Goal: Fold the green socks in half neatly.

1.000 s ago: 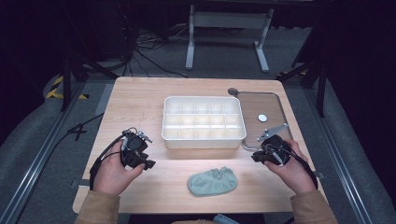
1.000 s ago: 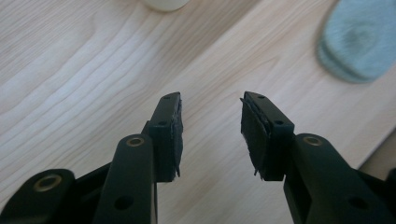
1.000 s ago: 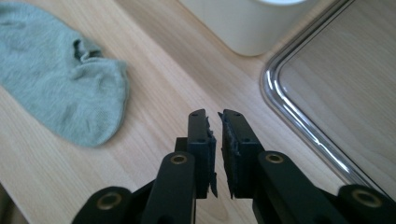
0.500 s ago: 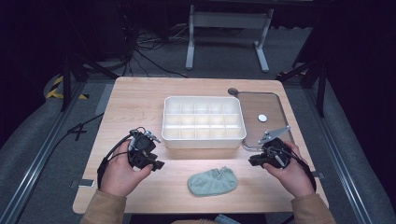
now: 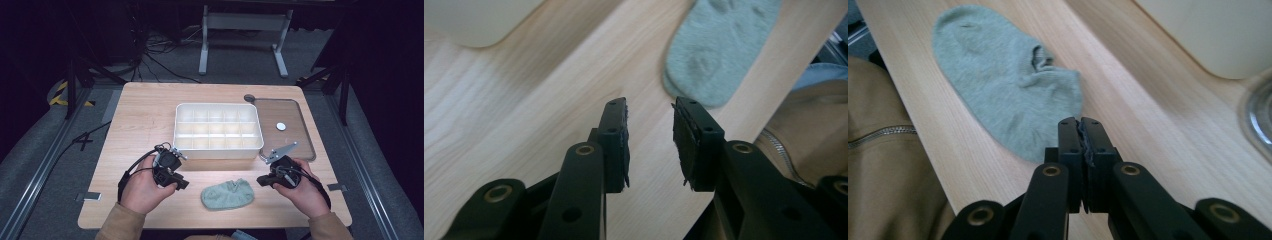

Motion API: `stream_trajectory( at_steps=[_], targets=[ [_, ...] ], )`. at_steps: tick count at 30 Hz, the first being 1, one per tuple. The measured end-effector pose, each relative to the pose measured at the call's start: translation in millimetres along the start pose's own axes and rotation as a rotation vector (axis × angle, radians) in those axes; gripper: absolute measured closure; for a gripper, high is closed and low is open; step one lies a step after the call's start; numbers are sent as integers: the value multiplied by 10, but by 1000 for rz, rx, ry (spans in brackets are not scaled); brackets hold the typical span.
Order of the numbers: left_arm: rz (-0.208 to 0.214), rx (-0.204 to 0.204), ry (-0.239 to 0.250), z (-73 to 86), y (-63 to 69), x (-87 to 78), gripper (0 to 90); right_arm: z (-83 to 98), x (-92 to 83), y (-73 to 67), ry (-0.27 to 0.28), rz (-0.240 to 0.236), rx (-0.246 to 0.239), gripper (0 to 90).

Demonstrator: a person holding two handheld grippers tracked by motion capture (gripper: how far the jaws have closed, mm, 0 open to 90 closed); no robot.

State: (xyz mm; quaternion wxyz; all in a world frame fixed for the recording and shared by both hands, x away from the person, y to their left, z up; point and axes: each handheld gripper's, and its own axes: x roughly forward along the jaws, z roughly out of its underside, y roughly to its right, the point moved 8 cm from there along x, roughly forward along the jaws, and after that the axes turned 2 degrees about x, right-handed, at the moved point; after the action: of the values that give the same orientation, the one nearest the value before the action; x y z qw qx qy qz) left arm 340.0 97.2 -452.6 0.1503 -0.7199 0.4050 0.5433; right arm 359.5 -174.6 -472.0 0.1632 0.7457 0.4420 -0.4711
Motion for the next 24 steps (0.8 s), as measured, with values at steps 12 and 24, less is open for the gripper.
stream_trajectory(
  at_steps=[12,24],
  targets=[
    [40,57,-40,-80,140,239,667,4,317,-230,-61,-50,-40,895],
    [40,112,-85,-128,273,543,689,156,484,-201,-141,-45,-21,895]
  ],
)
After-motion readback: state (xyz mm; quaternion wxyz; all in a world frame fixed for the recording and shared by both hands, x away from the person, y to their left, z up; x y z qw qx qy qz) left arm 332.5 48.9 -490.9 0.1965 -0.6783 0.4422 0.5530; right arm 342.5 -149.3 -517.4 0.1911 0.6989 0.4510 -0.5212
